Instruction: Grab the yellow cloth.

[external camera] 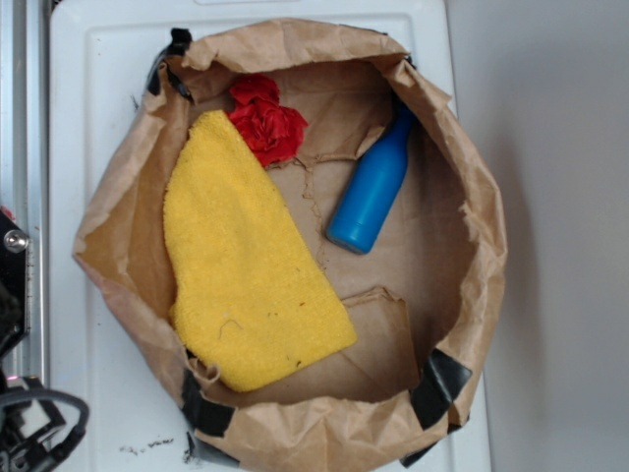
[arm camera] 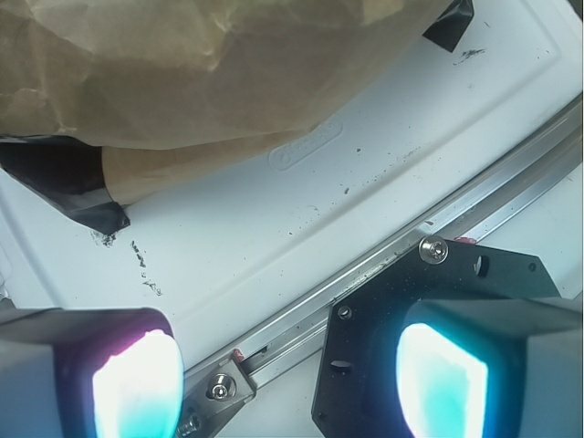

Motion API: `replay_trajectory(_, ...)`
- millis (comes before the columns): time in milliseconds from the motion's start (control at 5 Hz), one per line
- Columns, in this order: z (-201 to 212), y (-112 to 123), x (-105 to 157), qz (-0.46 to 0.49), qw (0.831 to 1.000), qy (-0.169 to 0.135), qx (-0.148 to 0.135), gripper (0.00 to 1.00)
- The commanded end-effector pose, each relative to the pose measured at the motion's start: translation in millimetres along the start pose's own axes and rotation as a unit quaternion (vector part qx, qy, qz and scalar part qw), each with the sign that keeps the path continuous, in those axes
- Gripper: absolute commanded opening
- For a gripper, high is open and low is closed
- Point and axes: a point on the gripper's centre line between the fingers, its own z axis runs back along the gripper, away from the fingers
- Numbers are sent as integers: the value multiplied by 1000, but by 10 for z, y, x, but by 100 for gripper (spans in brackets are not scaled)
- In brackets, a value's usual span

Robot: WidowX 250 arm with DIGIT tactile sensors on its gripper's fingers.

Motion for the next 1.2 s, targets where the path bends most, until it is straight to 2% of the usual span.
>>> replay_trajectory(0,199,-77,740,27,997,-45,-49,100)
replay_trajectory(200,298,-154,1107,19,997,-52,-63,100)
replay_trajectory(400,458,-226,1116,0,996,-58,-64,100)
replay_trajectory(600,425,-167,1161,5,996,-66,-51,100)
replay_trajectory(800,131,-132,1239,14,996,-89,1,100)
replay_trajectory(1000,-183,-121,1312,23,995,-92,36,100)
